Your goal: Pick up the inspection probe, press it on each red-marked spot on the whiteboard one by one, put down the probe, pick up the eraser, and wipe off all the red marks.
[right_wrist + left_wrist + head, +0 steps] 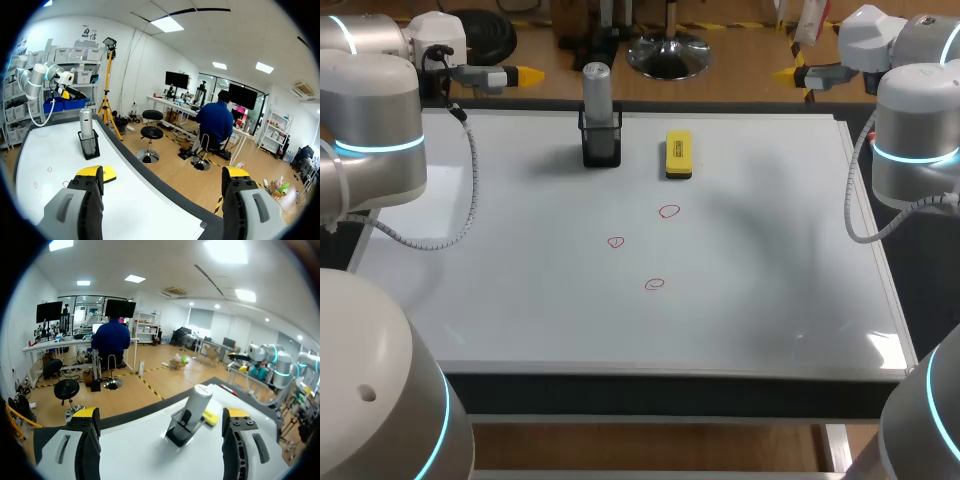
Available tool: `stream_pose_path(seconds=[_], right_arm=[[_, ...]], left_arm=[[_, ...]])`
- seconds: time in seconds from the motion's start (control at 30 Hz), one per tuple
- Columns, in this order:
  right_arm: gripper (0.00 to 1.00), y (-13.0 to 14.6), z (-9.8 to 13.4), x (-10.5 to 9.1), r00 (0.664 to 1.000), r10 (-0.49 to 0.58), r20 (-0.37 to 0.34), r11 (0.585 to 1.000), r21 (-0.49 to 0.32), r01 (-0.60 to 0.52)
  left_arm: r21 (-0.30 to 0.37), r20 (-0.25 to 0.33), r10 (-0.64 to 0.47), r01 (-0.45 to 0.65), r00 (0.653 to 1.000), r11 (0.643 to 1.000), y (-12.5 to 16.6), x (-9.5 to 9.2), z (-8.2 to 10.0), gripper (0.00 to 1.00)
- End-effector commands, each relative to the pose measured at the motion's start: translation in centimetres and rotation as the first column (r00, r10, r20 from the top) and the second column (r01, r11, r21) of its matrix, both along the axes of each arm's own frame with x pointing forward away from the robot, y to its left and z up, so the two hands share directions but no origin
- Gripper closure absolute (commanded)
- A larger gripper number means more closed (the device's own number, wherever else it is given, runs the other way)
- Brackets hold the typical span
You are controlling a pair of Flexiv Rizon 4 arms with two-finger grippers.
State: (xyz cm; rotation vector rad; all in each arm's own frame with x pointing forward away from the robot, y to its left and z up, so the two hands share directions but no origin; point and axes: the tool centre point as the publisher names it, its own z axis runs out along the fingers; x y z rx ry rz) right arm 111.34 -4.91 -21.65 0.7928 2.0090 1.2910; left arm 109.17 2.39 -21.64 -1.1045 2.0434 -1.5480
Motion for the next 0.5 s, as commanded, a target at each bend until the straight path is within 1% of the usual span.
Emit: stream_pose_path(seconds=[0.03, 0.43, 0.5], right_arm=[[0.00, -0.03, 0.01, 0.04, 1.000, 0.001, -0.001, 1.000, -0.001, -0.001], [0.00, -0.03, 0.01, 0.04, 1.000, 0.001, -0.001, 1.000, -0.001, -0.001], [0.00, -0.03, 0.01, 0.04, 1.000, 0.001, -0.001, 1.000, -0.001, -0.001]], left_arm=[[-0.001, 0.001, 0.001, -0.001, 1.000, 1.000, -0.04, -0.01, -0.01, 0.00], [-0.001, 0.001, 0.001, -0.001, 1.000, 1.000, -0.04, -0.01, -0.01, 0.00], [0.005, 0.016, -0.045, 0.045, 0.999, 0.999, -0.51, 0.02, -0.06, 0.00]])
